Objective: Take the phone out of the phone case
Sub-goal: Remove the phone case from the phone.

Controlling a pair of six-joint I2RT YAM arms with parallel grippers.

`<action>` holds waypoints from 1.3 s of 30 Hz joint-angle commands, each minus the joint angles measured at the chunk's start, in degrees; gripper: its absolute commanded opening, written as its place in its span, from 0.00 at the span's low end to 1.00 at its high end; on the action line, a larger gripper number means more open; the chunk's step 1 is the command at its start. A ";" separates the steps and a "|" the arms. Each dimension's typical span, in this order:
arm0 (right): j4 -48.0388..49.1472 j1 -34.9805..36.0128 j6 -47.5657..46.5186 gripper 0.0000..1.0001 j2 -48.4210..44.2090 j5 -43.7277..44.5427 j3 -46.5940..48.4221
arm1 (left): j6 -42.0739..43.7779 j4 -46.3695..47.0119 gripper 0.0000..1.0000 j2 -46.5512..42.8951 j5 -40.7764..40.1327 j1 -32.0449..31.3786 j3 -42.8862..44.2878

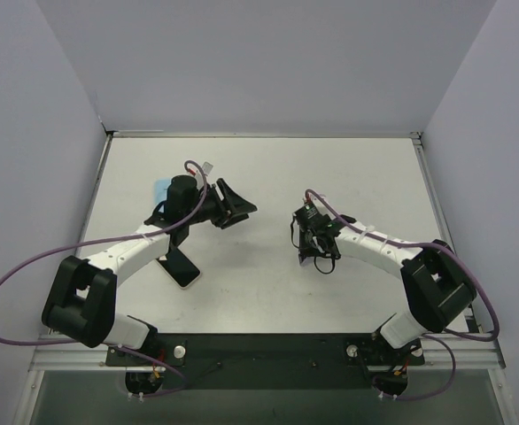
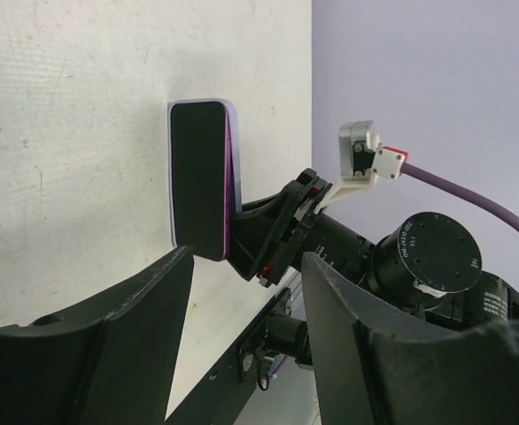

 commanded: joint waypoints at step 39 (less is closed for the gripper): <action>9.06 -7.45 4.11 0.00 11.93 -12.86 -3.50 | 17.90 0.02 0.57 16.70 -13.74 -17.76 7.62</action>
